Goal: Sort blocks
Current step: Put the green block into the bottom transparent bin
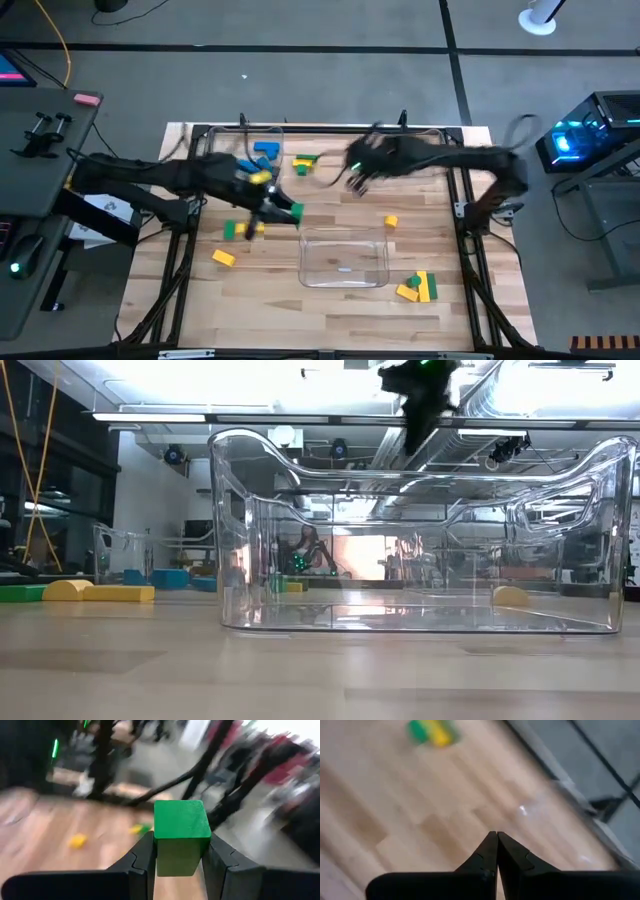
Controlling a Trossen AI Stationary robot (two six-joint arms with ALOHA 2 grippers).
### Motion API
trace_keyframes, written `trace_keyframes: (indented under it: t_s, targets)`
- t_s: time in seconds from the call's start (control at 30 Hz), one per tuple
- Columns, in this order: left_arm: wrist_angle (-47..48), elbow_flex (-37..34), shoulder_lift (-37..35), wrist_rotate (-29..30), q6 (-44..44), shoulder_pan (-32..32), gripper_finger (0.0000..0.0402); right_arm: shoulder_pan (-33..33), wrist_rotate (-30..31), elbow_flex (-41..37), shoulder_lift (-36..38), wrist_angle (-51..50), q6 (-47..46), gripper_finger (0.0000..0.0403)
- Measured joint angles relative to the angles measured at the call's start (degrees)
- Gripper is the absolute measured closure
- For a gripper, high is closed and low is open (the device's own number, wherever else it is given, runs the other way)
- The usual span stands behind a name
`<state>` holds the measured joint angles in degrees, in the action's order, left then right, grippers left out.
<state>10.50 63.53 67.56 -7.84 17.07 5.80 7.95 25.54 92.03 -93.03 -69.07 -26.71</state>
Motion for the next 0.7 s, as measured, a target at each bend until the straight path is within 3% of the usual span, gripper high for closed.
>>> trace_keyframes:
  t_s: [0.1,0.2,0.37,0.53,0.7]
  targets:
    - [-2.34,-0.01,6.77,-0.74,-2.06,-0.02,0.0320,2.21,1.24,0.02,9.17,-5.33,-4.62,0.0403]
    - [-5.24,0.01,14.99,-6.02,-2.72,0.42,0.0320,2.71,1.22,0.04,16.94,-7.96,-10.96,0.0403]
    - [-3.72,-0.07,24.89,-10.10,-2.81,1.69,0.0319,1.45,1.41,0.04,25.31,-10.26,-19.37,0.0403]
    - [-4.28,-0.05,28.75,-10.05,-2.07,1.90,0.0257,0.52,2.91,0.04,27.60,-10.89,-20.88,0.0403]
    - [-1.83,-0.05,27.48,-10.56,-1.18,0.78,0.0189,0.52,2.85,0.04,26.39,-10.88,-19.55,0.0403]
